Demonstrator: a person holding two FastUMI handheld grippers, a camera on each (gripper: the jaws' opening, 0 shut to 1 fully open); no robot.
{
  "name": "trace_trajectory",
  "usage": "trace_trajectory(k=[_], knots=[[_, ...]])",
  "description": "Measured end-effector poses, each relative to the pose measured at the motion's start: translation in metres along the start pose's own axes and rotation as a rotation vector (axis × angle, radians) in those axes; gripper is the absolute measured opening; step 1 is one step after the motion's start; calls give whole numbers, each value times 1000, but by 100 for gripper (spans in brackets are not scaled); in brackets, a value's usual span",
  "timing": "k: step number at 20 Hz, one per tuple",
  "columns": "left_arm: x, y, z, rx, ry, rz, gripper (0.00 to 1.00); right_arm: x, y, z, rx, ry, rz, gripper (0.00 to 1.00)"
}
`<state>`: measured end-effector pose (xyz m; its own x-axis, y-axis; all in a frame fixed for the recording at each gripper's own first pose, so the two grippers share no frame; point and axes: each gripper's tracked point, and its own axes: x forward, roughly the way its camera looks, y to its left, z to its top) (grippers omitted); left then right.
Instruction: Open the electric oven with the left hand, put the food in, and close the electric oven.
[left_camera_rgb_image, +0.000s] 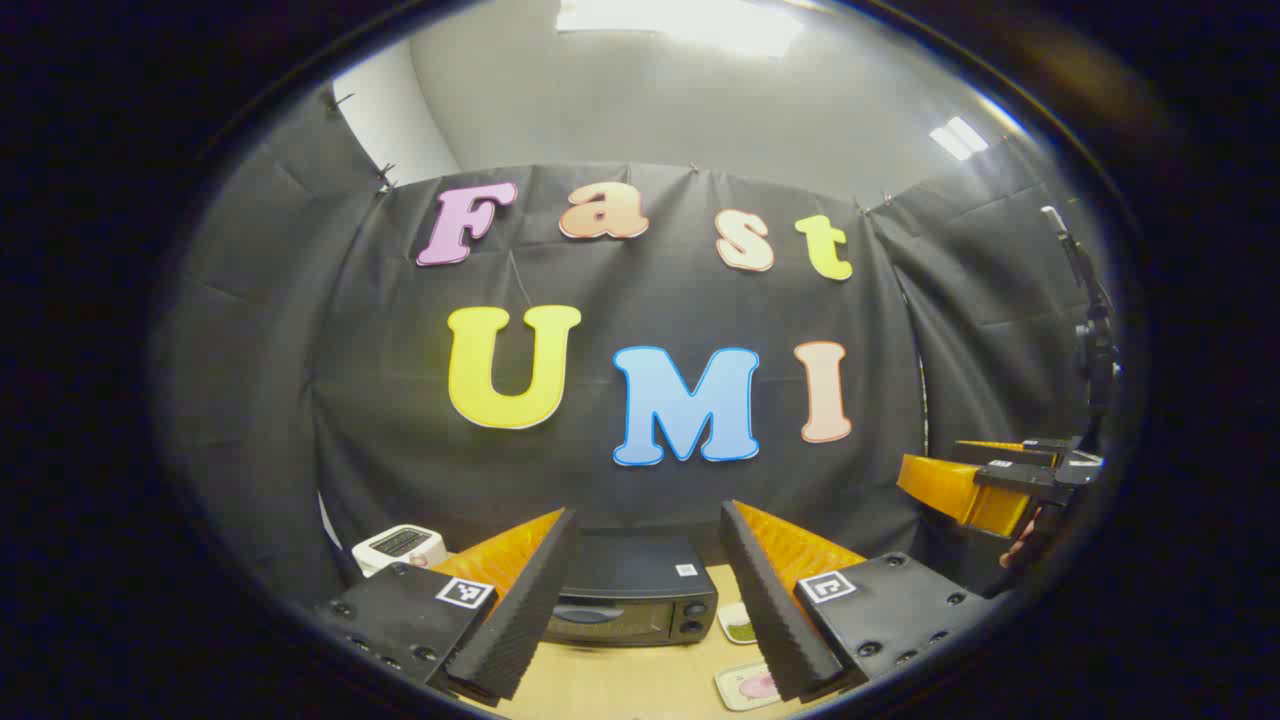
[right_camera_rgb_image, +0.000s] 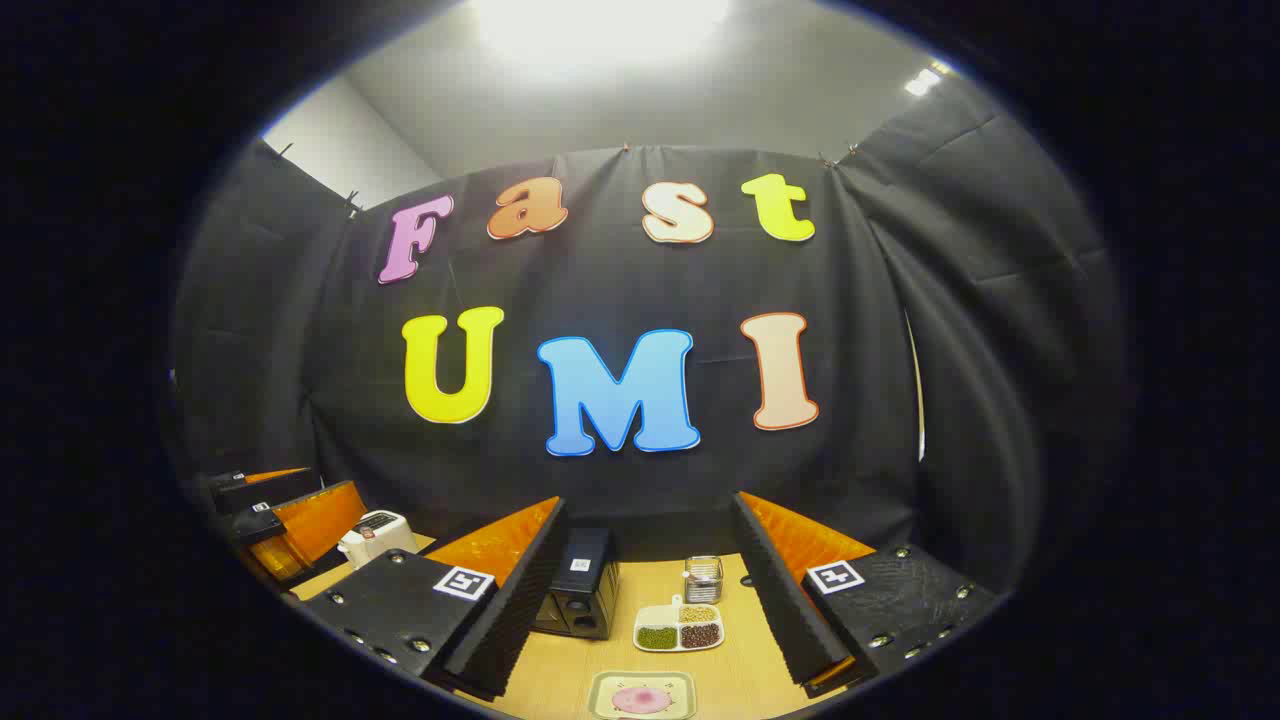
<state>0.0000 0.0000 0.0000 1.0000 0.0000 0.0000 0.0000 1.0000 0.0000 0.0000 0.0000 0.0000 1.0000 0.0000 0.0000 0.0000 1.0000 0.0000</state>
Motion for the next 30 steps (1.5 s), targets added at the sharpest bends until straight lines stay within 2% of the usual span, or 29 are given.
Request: trace_trajectory(k=[3, 9, 11, 14, 16, 17, 22, 26, 28, 29, 30], knots=[[4, 10, 3, -5, -9, -29, 95, -3, 5, 4, 1, -7, -34, 98], [15, 32, -5, -45, 10, -67, 95, 3, 18, -7, 15, 14, -94, 98], [23, 40, -6, -60, -8, -56, 92, 8, 23, -8, 23, 15, -82, 98], [28, 49, -14, -66, 3, -12, 99, 16, 31, -13, 38, 38, -35, 98], [35, 49, -16, -67, 2, 0, 95, 26, 31, -16, 37, 45, -19, 98], [39, 50, -23, -64, 17, 5, 99, 27, 30, -21, 35, 50, -12, 98], [75, 48, -82, -65, 128, -10, 99, 36, 26, -40, 11, 78, -3, 98], [119, 60, -141, -49, 220, 1, 99, 41, 13, -54, 4, 110, -31, 98], [141, 66, -171, -36, 265, -2, 92, 45, 5, -59, -4, 123, -53, 98], [150, 67, -186, -41, 291, -2, 96, 47, 4, -61, -7, 125, -64, 98], [160, 69, -201, -48, 317, 0, 94, 49, 1, -61, -10, 124, -75, 98]])
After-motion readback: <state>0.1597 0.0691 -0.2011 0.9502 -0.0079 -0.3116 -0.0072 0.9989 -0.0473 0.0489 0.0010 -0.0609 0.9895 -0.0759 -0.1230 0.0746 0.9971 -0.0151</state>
